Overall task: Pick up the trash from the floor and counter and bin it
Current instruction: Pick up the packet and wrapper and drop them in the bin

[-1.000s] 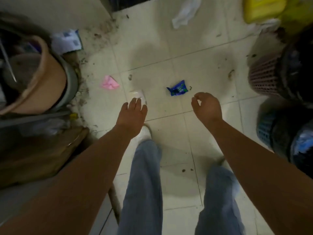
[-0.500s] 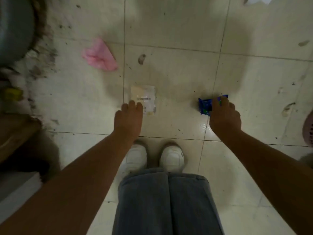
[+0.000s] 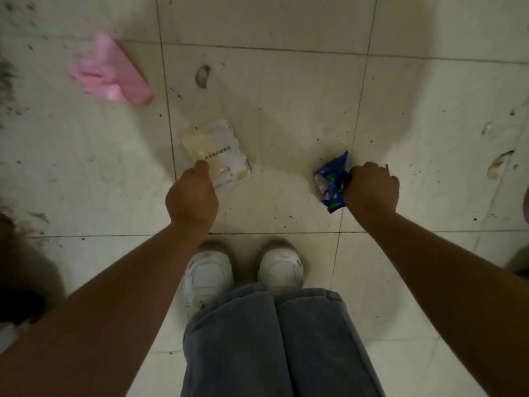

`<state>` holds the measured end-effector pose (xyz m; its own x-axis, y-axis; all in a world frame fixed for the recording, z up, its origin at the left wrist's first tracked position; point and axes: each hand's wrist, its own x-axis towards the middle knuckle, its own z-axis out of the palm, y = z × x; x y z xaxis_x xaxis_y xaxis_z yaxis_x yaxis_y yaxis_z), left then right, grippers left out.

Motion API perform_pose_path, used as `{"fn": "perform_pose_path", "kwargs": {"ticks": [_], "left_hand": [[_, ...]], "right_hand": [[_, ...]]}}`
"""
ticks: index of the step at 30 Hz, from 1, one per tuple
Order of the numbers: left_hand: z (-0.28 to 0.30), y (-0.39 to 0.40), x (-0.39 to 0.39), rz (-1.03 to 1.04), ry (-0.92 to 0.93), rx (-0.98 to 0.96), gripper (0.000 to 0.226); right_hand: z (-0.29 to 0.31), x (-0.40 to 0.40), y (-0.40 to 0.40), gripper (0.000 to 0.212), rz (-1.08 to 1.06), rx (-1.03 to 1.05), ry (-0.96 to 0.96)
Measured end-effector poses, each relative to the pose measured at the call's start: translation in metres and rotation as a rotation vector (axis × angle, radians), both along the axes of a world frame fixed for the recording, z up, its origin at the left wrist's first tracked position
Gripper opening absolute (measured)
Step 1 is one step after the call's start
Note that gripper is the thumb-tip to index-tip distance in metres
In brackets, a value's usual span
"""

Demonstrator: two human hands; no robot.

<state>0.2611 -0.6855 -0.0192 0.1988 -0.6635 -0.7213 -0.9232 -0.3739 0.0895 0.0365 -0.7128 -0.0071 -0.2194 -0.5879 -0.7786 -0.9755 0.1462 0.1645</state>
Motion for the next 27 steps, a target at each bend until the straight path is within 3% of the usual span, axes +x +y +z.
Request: {"fn": "perform_pose_path", "kwargs": {"ticks": [10, 17, 27], "left_hand": [[0.001, -0.014, -0.009, -0.018, -0.109, -0.053, 0.031], [0.000, -0.017, -0.019, 0.430, -0.020, -0.160, 0.035], [0.000, -0.026, -0.031, 0.330, 0.006, -0.155, 0.026]], "right_hand": [[0.008, 0.018, 0.022, 0.018, -0.234, -0.081, -0.141], [0.004, 0.030, 0.042, 0.023, -0.315, -0.151, -0.234], [0.011, 0.019, 0.050, 0.025, -0.339, -0.237, -0.275]]}}
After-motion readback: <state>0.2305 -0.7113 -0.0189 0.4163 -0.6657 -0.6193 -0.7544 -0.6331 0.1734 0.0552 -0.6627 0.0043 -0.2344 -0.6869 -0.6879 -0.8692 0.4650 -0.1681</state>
